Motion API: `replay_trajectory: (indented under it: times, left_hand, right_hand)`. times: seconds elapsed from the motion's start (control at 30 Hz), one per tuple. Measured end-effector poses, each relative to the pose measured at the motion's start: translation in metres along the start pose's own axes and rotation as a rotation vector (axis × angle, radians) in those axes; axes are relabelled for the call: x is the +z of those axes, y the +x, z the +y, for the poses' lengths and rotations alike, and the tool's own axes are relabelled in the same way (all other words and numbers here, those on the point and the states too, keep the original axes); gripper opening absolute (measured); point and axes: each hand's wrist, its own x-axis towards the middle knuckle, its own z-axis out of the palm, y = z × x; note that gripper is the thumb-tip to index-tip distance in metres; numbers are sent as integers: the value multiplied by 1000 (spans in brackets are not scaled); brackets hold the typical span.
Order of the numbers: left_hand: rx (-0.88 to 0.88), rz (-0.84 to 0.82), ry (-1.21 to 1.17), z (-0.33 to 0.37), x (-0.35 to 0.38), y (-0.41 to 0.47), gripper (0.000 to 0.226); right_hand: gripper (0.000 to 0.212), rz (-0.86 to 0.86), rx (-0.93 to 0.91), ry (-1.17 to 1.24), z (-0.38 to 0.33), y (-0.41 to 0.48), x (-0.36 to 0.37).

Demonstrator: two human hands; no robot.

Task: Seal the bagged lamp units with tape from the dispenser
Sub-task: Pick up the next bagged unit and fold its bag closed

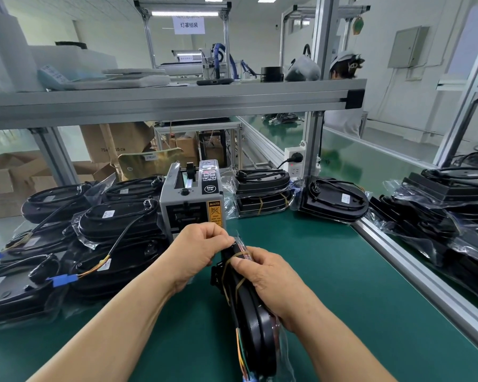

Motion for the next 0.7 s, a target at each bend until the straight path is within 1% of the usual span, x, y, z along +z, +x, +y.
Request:
replay_trajectory:
  times: [0.23, 0.3, 0.5, 0.6, 0.63, 0.7]
  left_hand:
    - [38, 16, 12, -4, 0, -1, 16]
    - [56, 32, 37, -5, 1, -1, 15]
    - [79, 106, 144, -5, 5, -2, 13]
    - [4, 160, 124, -7, 6, 0, 15]
    - [-39, 171, 86, -8, 7, 1, 17]
    - [-108, 183, -14, -10, 9, 2, 13]
  right_hand:
    - [46, 4, 10, 11, -2, -2, 0]
    - [47, 3, 8, 2, -3, -2, 0]
    - [40, 8, 5, -21, -4, -3, 0]
    - [39, 6, 2, -26, -5, -4, 0]
    - [37, 6, 3, -25, -5, -4, 0]
    - [34, 2, 4, -29, -7, -5, -1]
